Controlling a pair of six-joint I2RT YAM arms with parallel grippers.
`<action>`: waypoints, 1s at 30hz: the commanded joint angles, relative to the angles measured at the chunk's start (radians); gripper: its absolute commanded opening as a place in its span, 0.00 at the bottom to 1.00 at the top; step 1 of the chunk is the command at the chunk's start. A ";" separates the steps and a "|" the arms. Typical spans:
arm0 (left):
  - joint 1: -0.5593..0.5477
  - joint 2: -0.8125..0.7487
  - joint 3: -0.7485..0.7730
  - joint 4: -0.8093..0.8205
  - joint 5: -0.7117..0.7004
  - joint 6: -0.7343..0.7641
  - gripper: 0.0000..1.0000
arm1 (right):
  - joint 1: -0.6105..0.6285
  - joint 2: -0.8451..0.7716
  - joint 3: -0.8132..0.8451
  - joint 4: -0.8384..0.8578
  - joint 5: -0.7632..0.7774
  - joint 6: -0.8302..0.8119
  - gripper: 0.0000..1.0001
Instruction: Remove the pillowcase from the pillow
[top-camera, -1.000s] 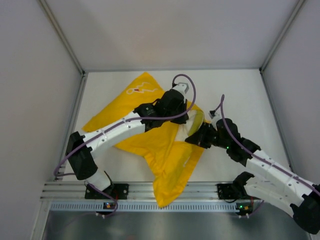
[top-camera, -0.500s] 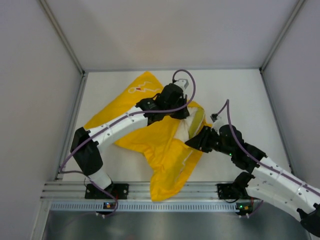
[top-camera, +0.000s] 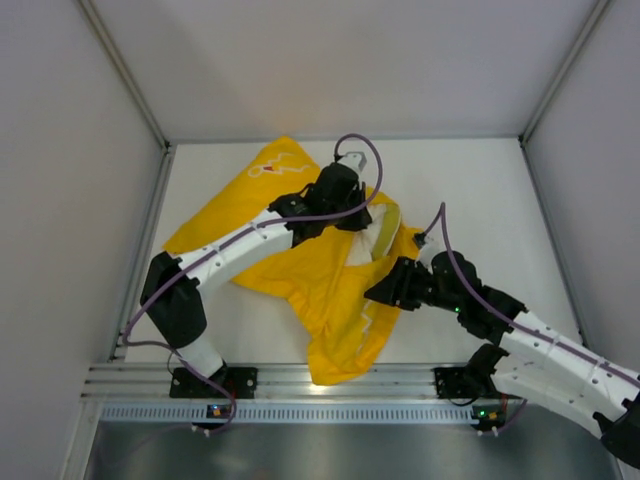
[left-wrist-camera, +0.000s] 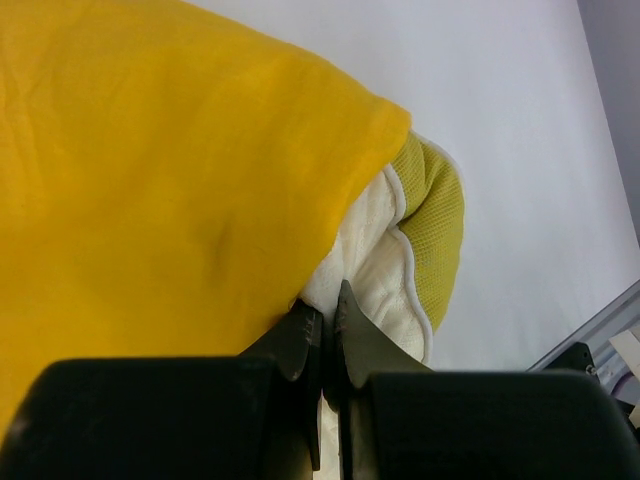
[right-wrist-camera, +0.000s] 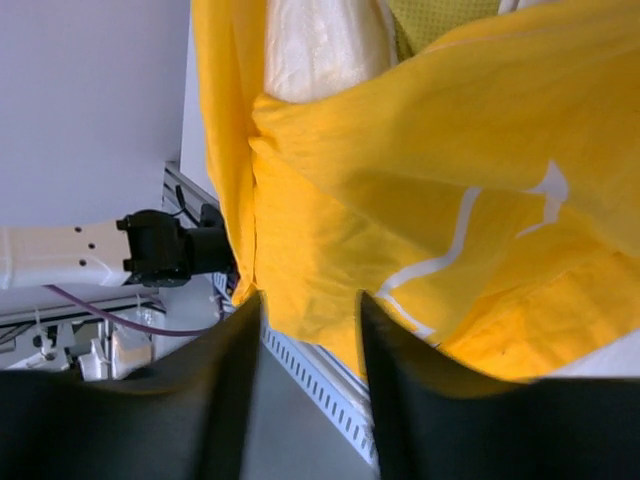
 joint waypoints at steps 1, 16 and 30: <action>-0.003 -0.090 -0.004 0.117 0.015 -0.001 0.00 | 0.014 -0.001 0.013 0.040 0.036 -0.025 0.50; -0.006 -0.128 -0.047 0.120 0.024 -0.004 0.00 | -0.052 0.182 0.162 0.032 0.079 0.005 0.84; -0.006 -0.134 -0.066 0.134 0.031 -0.004 0.00 | -0.096 0.231 0.185 0.057 0.067 -0.017 0.55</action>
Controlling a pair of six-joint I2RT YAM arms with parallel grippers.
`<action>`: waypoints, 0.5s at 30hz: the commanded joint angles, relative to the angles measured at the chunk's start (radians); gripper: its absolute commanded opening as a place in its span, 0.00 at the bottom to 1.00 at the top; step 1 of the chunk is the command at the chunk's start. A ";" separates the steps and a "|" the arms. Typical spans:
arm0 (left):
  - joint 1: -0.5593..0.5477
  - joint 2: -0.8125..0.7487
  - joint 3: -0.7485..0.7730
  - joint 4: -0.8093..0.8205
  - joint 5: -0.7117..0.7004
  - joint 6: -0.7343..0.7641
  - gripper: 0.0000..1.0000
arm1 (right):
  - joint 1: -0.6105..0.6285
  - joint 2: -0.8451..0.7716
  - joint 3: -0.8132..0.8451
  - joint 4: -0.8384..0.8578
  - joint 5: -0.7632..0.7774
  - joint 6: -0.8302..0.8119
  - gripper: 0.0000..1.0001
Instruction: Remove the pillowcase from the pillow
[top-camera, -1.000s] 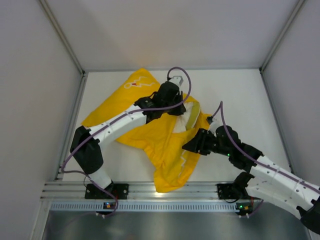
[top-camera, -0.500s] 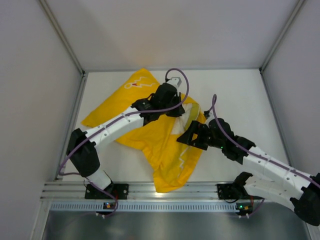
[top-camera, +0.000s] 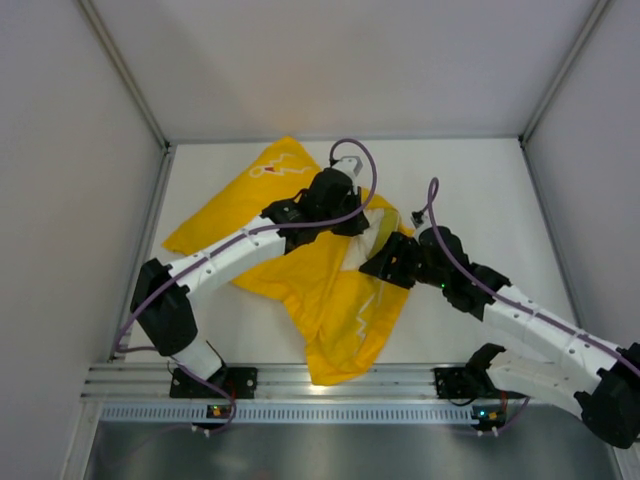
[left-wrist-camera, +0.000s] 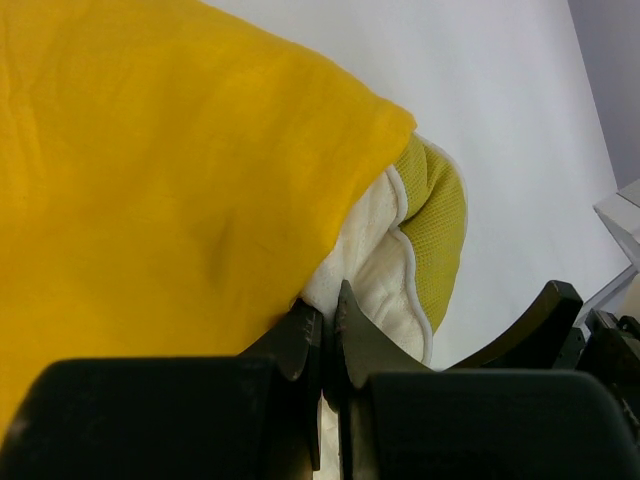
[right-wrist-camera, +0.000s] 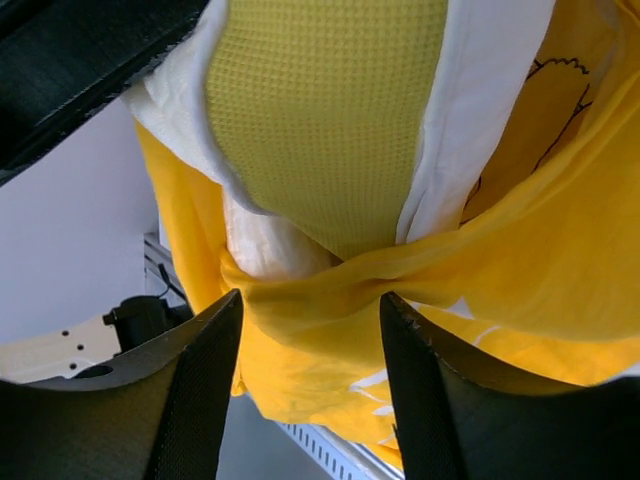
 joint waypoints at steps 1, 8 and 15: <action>-0.004 -0.066 0.009 0.114 0.020 -0.001 0.00 | -0.008 0.020 0.037 0.060 -0.004 -0.014 0.52; -0.004 -0.068 0.013 0.112 0.013 0.007 0.00 | -0.010 0.063 0.028 0.114 -0.052 -0.010 0.15; -0.002 -0.040 0.029 0.112 -0.016 0.013 0.00 | -0.008 -0.008 -0.018 0.108 -0.076 -0.007 0.00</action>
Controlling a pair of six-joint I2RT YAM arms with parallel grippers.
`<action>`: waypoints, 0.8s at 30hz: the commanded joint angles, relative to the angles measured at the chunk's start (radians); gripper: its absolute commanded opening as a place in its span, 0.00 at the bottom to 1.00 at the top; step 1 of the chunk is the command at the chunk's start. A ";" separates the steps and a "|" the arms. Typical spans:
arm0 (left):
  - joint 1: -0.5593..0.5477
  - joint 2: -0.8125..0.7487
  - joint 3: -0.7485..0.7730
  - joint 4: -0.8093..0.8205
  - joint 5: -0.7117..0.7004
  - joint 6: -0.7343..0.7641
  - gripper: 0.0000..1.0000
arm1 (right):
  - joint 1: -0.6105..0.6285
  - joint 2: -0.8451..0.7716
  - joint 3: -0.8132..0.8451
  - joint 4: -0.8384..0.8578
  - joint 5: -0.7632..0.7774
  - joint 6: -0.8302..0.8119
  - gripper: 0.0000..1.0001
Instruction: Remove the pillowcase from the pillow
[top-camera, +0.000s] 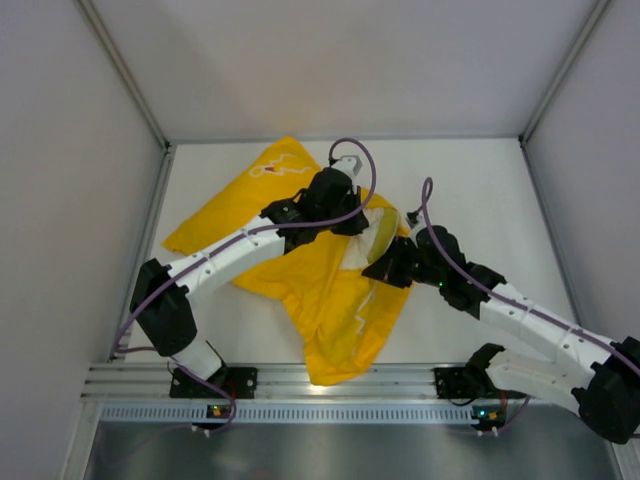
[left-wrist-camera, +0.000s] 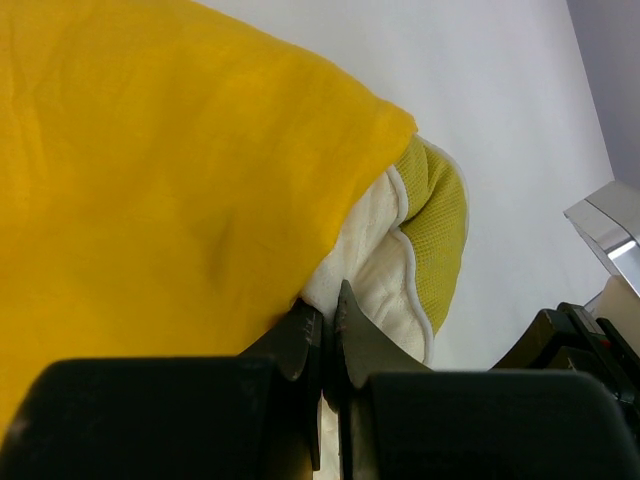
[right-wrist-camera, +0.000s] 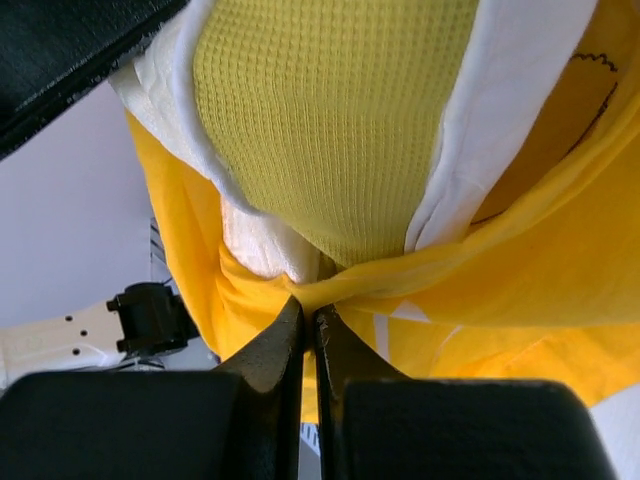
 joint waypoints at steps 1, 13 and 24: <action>-0.002 -0.030 0.032 0.110 -0.020 0.014 0.00 | -0.007 -0.064 -0.028 0.056 -0.031 0.000 0.00; 0.012 -0.002 0.047 0.106 -0.034 0.022 0.00 | -0.005 -0.188 -0.082 -0.002 -0.062 -0.026 0.00; 0.013 -0.045 0.020 0.107 -0.006 0.001 0.00 | -0.005 -0.118 -0.074 0.039 -0.068 -0.057 0.06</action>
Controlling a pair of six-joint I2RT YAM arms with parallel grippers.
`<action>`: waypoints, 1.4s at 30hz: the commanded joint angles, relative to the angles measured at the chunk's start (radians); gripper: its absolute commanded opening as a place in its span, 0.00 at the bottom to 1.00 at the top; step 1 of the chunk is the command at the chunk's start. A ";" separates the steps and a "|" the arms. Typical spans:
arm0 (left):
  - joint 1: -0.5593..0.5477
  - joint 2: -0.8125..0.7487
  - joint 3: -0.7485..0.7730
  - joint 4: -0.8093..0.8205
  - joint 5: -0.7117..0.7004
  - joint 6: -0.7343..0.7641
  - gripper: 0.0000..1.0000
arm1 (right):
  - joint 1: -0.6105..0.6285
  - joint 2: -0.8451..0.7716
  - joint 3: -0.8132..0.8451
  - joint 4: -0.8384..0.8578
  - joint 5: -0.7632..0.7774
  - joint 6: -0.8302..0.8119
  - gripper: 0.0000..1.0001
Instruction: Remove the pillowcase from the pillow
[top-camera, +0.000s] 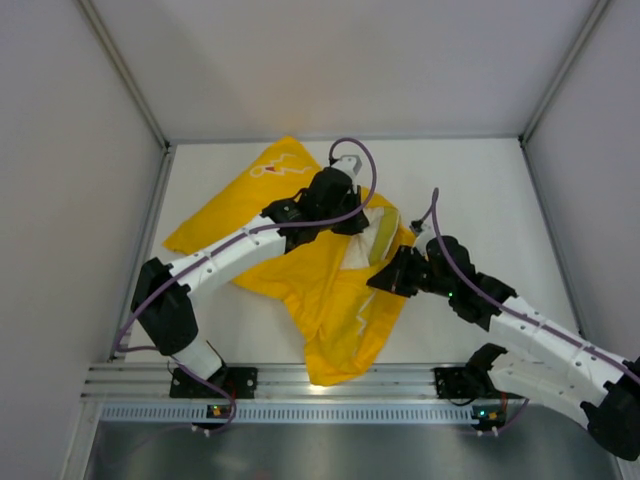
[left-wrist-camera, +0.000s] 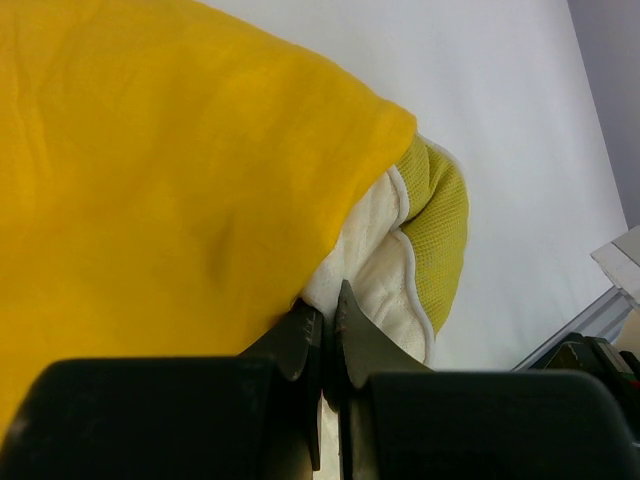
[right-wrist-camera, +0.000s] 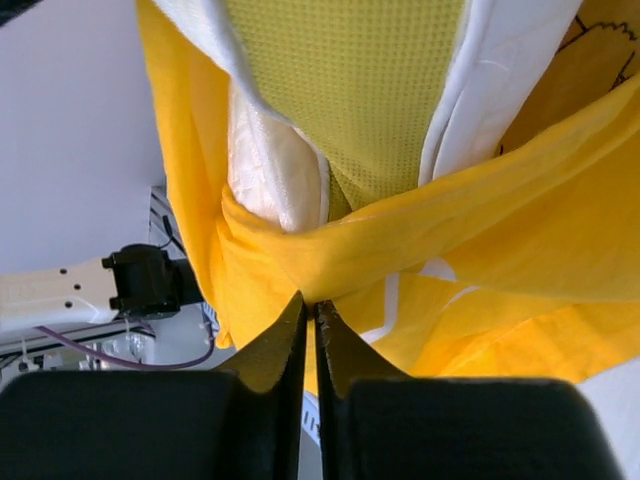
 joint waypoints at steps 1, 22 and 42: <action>0.006 -0.055 0.021 0.100 -0.006 0.001 0.00 | -0.005 0.025 0.007 0.050 -0.017 -0.014 0.01; 0.071 0.005 0.295 -0.009 -0.095 0.079 0.00 | 0.002 -0.230 -0.168 -0.011 -0.143 -0.035 0.00; 0.068 -0.108 0.117 0.017 -0.020 0.041 0.00 | -0.232 0.068 0.241 -0.134 -0.120 -0.098 0.99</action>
